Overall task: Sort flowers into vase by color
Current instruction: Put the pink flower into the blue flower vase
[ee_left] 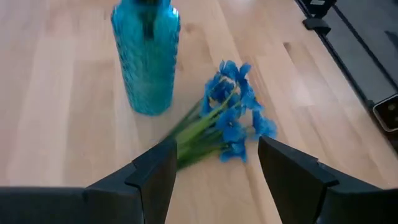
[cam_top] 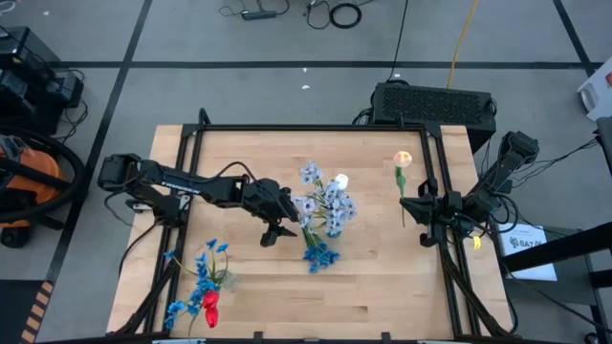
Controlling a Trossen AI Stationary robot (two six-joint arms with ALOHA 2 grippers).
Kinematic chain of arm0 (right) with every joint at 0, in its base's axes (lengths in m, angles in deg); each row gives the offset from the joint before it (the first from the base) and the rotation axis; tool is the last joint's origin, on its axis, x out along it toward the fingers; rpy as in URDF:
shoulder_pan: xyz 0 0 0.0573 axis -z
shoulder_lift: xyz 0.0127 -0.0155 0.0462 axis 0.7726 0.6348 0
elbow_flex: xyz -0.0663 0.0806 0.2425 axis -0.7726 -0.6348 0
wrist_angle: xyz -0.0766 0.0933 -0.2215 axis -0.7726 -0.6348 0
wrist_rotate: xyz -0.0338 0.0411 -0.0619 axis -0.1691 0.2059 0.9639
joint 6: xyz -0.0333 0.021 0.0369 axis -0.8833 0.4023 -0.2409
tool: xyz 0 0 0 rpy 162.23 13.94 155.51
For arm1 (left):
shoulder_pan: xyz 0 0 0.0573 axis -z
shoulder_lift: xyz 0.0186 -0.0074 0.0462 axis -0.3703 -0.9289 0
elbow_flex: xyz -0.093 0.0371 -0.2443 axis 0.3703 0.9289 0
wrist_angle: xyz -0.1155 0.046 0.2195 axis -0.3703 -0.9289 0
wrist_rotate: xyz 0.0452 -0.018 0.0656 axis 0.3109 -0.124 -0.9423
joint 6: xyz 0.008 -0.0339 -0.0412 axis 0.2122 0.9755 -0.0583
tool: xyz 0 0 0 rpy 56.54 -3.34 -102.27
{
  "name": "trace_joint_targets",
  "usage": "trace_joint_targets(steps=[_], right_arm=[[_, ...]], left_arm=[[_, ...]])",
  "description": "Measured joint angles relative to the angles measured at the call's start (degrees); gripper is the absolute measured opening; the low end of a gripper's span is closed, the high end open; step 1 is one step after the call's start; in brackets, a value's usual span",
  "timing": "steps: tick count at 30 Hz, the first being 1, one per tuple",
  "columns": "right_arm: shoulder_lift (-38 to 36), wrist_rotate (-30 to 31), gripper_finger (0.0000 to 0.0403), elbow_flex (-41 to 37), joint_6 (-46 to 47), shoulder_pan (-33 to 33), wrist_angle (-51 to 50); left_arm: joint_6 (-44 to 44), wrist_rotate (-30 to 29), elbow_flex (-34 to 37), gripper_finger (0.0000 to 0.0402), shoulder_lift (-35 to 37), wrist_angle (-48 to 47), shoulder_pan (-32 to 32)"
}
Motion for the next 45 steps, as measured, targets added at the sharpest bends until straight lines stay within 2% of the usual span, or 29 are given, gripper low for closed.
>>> trace_joint_targets(steps=[2, 6, 11, 14, 19, 24, 27, 32, 38, 45], right_arm=[[0.0, 0.0, 0.0, 0.0, 0.0, 0.0, 0.0], [0.0, 0.0, 0.0, 0.0, -0.3, 0.0, 0.0], [0.0, -0.1, 0.0, 0.0, -0.4, 0.0, -0.1], [0.0, -0.2, 0.0, 0.0, -0.4, 0.0, -0.6], [0.0, -0.3, 0.0, 0.0, -0.4, 0.0, -0.9], [0.0, -0.3, 0.0, 0.0, 0.0, 0.0, -1.1], [0.0, -0.3, 0.0, 0.0, -0.2, 0.0, -1.1], [0.0, -0.3, 0.0, 0.0, -0.2, 0.0, -1.2], [0.0, -0.5, 0.0, 0.0, 0.6, 0.0, -1.7], [0.0, -2.0, 0.0, 0.0, 4.1, -0.1, -3.2]], left_arm=[[2.0, -0.8, 0.0, 0.023, 0.0, -2.4, 0.4], [-0.7, -1.9, 0.0, 0.023, -0.1, -9.0, 0.3], [-1.5, -3.9, 0.1, 0.023, -2.0, -10.3, 1.0], [-1.4, -3.9, 0.0, 0.023, -4.1, -7.0, 2.6], [-1.4, -4.9, 0.0, 0.023, -9.0, 9.0, 7.4], [-2.0, -18.0, 0.0, 0.023, -9.8, 17.1, 9.3], [-3.3, -22.2, 0.0, 0.023, -9.8, 19.1, 8.4], [-2.7, -22.7, 0.0, 0.023, -12.4, 23.3, 6.3], [-2.6, -22.7, -1.2, 0.023, -18.7, 38.1, 6.2], [-2.6, -22.6, -2.9, 0.023, -19.6, 39.2, 6.7]])
